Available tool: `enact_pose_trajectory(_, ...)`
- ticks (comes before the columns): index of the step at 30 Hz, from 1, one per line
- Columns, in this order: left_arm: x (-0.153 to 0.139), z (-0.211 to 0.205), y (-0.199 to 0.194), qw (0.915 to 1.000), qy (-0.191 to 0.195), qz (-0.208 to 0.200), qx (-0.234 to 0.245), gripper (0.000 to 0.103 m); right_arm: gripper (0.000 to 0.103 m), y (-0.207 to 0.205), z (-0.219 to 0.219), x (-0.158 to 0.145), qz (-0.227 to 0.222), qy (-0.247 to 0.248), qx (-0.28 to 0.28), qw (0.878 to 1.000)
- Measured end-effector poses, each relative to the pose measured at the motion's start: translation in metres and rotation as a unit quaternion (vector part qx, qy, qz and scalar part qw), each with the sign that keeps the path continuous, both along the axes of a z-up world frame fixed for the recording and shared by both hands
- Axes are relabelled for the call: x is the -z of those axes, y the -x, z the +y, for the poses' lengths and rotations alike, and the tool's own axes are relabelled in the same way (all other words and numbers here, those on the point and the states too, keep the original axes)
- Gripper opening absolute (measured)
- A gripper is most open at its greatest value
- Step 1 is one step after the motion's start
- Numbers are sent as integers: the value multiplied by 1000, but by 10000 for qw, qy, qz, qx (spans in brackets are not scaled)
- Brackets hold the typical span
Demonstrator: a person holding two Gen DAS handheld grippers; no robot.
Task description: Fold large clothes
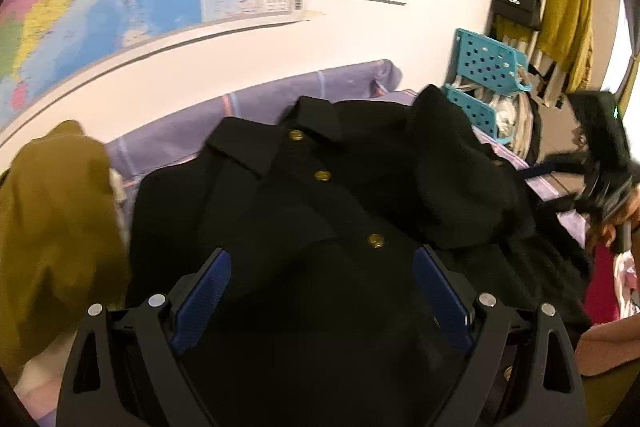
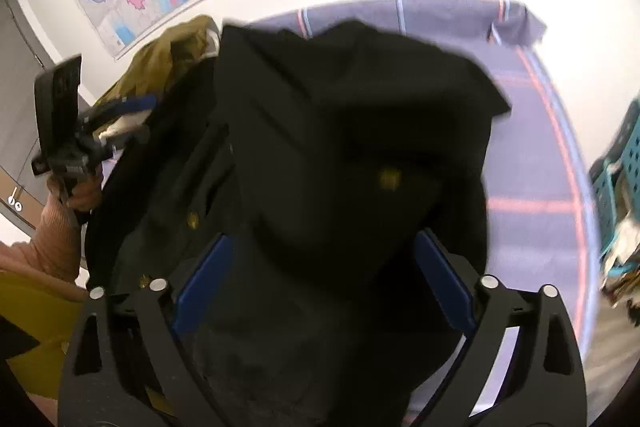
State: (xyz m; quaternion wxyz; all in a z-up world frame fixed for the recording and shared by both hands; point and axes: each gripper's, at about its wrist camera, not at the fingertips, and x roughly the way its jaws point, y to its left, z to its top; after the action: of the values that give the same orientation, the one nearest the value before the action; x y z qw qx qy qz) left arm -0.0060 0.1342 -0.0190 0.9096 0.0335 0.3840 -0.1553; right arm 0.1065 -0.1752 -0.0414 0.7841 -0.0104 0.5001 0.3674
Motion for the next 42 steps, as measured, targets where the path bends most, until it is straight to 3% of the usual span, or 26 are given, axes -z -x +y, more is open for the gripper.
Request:
enact_pose_trajectory(2,1,-7,-2,10000,17,11,53,89,17,0,3,11,143,-99,44,9998)
enact_pose_trajectory(3,1,-10,-2,10000,12,14,69,89,3,0,4,9,198,-309,19,9993)
enact_pose_trajectory(6,-4,-14,6,9998,59,-78,199,89,4,9,6,-33,-345,-791,-178,9961)
enact_pose_trajectory(10,-16,-7,14,9991,254,-238,227,89,4,16,43,-107,-1140,-1012,-784,9852)
enact_pose_trajectory(13,-33,6,24,9971,586,-470,129,89,5,5,87,-132,-1183,-1029,-1248,9797)
enact_pose_trajectory(16,-52,18,42,9931,859,-789,151,90,11,-13,144,-125,-879,-928,-1600,9788)
enact_pose_trajectory(18,-57,25,48,9919,897,-892,87,92,18,-25,177,-110,-505,-911,-1762,9788)
enact_pose_trajectory(20,-56,35,49,9926,860,-853,-104,92,58,-38,206,-92,-163,-796,-1743,9813)
enact_pose_trajectory(21,-53,40,48,9929,862,-791,-196,92,66,-41,214,-88,-76,-768,-1702,9824)
enact_pose_trajectory(23,-48,46,45,9933,911,-642,-303,92,68,-47,221,-84,45,-784,-1663,9829)
enact_pose_trajectory(25,-40,49,44,9942,840,-565,-361,93,71,-50,206,-90,-104,-946,-1612,9823)
enact_pose_trajectory(27,-28,48,35,9961,624,-418,-471,93,82,-51,182,-94,-404,-929,-1420,9847)
enact_pose_trajectory(29,-15,48,24,9970,472,-212,-568,93,83,-63,137,-86,-701,-613,-747,9928)
enact_pose_trajectory(32,6,48,4,9971,248,132,-704,93,84,-84,70,-58,-625,-63,264,9977)
enact_pose_trajectory(36,32,50,-20,9942,18,618,-875,91,84,-96,-15,0,139,210,1300,9912)
enact_pose_trajectory(39,47,50,-33,9901,-119,960,-1020,84,80,-89,-42,32,781,-388,1350,9870)
enact_pose_trajectory(41,52,49,-38,9890,-229,995,-1066,81,69,-82,-47,41,862,-697,1198,9866)
enact_pose_trajectory(42,53,48,-39,9887,-287,1001,-1079,81,69,-79,-46,43,885,-858,1054,9868)
